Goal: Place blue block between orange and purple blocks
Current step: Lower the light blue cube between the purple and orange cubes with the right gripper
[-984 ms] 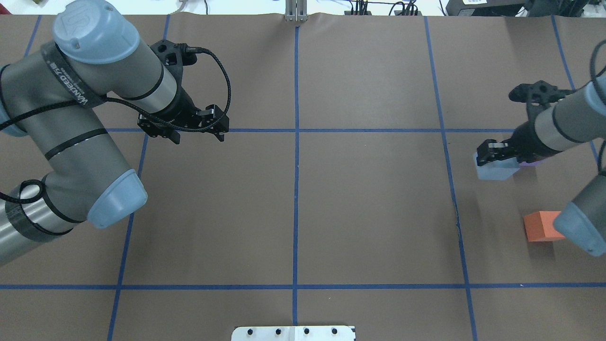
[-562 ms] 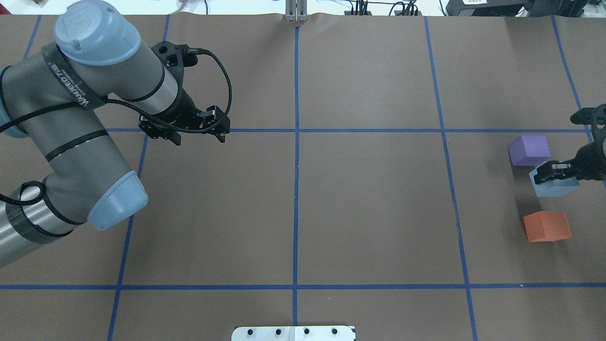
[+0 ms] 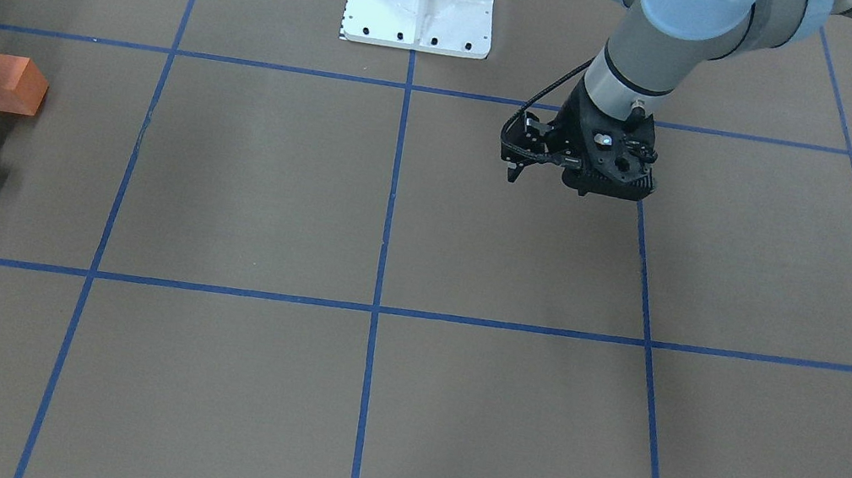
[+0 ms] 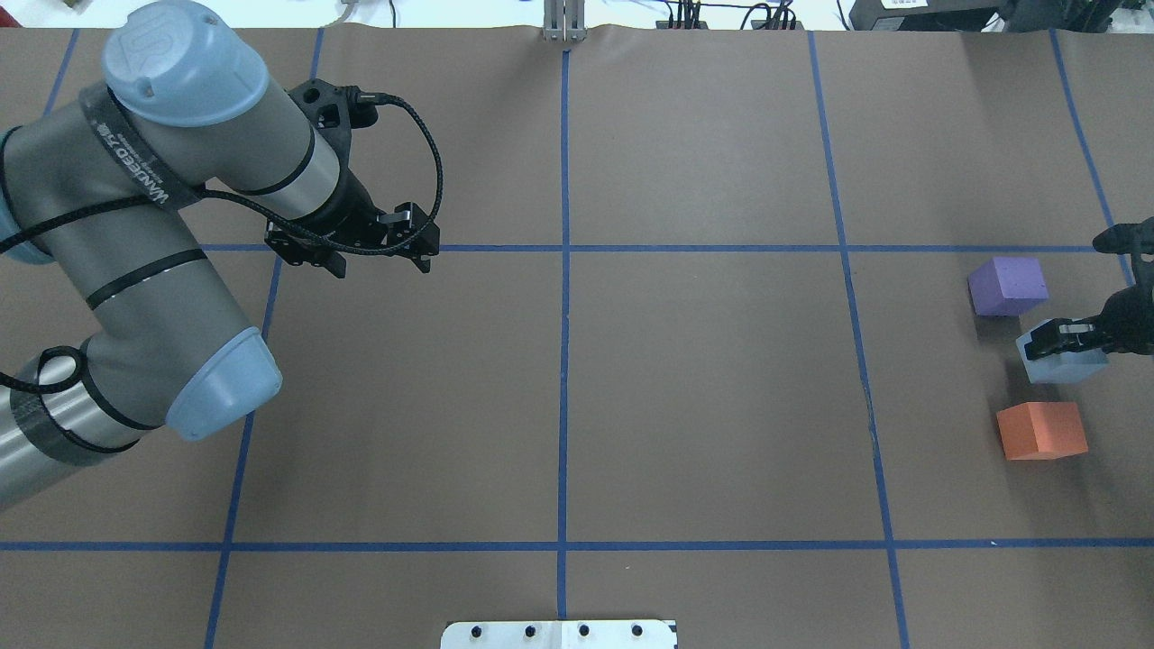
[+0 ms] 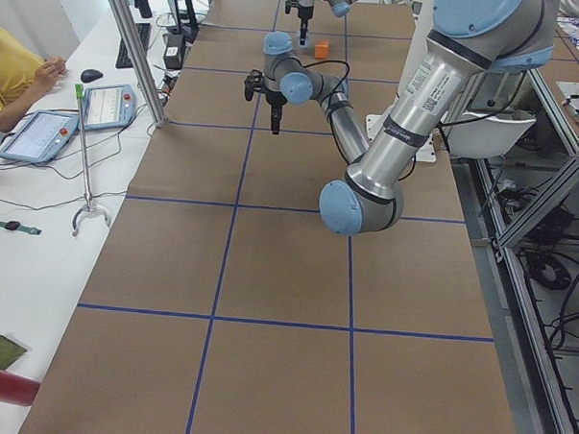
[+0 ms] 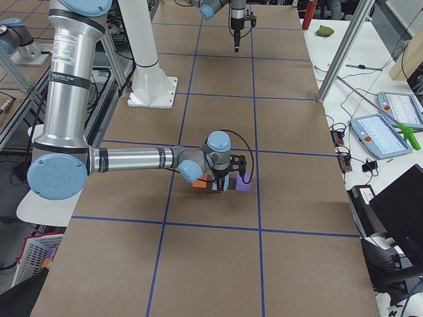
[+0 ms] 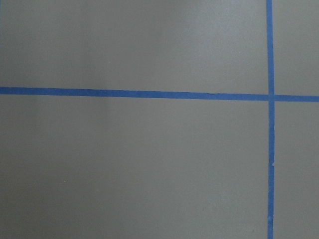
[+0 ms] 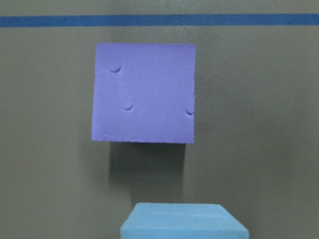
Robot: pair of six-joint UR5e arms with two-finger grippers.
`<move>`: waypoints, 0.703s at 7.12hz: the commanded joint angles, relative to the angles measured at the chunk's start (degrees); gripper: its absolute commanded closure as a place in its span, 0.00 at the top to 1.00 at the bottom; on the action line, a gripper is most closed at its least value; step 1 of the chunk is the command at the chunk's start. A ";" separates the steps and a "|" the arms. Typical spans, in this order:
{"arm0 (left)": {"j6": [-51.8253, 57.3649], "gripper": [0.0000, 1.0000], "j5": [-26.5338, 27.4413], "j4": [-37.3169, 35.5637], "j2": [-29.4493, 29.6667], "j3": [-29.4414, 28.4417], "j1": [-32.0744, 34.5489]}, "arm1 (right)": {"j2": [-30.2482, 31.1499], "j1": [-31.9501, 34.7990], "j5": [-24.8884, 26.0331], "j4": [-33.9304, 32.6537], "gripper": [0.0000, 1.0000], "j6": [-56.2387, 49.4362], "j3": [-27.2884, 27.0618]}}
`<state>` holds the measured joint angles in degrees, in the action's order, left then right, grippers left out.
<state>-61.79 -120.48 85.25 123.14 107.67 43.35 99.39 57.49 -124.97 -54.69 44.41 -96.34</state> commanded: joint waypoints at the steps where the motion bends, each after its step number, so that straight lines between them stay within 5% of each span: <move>1: 0.00 1.00 0.07 0.00 0.00 0.08 -0.02 | -1.38 -0.18 -0.01 0.11 0.00 0.06 0.89; 5: 0.00 1.00 0.07 0.00 0.00 0.08 -0.02 | -2.18 -3.25 0.60 0.29 0.00 0.15 0.98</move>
<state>-61.90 -120.47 85.25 123.13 107.75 43.33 97.27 55.07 -124.52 -54.45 44.47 -95.40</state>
